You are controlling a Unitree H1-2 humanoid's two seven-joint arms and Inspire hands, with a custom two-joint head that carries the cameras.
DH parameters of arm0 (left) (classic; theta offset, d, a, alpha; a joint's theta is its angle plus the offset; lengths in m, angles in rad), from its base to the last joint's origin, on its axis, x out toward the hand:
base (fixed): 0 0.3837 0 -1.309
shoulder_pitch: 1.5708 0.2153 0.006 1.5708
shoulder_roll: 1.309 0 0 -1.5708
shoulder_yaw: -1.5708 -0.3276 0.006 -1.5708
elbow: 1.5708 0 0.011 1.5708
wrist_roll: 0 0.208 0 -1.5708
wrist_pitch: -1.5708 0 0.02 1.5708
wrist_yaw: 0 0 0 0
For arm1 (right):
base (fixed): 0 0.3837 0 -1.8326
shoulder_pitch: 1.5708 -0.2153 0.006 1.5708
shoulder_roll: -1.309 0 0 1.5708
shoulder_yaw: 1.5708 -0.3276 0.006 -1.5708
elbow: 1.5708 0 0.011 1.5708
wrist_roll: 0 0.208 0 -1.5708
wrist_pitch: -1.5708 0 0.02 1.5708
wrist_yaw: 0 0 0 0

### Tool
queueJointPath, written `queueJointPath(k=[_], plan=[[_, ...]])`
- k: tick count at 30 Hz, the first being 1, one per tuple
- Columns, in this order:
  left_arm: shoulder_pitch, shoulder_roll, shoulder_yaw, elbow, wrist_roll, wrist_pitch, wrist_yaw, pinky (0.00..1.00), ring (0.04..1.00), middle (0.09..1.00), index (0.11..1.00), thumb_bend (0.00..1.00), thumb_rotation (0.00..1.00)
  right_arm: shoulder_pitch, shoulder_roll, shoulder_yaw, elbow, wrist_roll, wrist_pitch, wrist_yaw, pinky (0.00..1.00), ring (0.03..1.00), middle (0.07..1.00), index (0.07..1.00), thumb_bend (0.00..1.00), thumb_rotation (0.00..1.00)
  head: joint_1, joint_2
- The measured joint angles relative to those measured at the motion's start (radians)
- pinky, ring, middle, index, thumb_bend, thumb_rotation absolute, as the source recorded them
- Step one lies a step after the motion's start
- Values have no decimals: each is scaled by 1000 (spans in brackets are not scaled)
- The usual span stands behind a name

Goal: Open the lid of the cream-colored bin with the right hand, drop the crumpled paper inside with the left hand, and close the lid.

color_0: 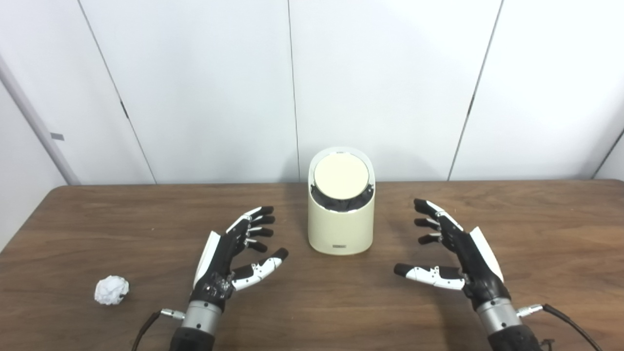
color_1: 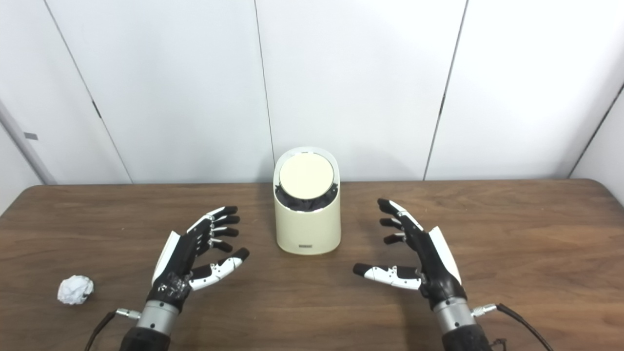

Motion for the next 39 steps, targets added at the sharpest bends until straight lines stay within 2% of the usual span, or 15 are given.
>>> queueJointPath(k=[12, 19, 24, 30, 39], plan=[[0, 0, 2, 0, -19, 0, -2, 583, 726, 798, 836, 563, 109, -2, 0, 2, 0, -4, 5, 0, 643, 808, 877, 862, 719, 286, 2, 0], [0, 5, 2, 0, -10, 0, -1, 595, 715, 791, 834, 573, 159, -7, 0, 3, -1, -6, 8, 0, 651, 810, 886, 869, 719, 296, 0, -2], [-1, 9, 3, 0, -1, 0, -1, 589, 707, 788, 832, 568, 142, -35, 14, 9, -7, -39, 72, 0, 661, 817, 886, 876, 705, 328, 0, -5], [-7, 8, 2, 0, -2, -1, -1, 592, 707, 787, 831, 572, 136, -138, 53, 17, -6, -80, 149, -15, 713, 828, 872, 866, 728, 349, 3, -9], [-7, 6, 2, 0, -3, 0, -1, 592, 711, 789, 834, 572, 149, -261, 46, 45, 24, -132, 236, -16, 652, 821, 866, 879, 770, 399, 14, -9]])
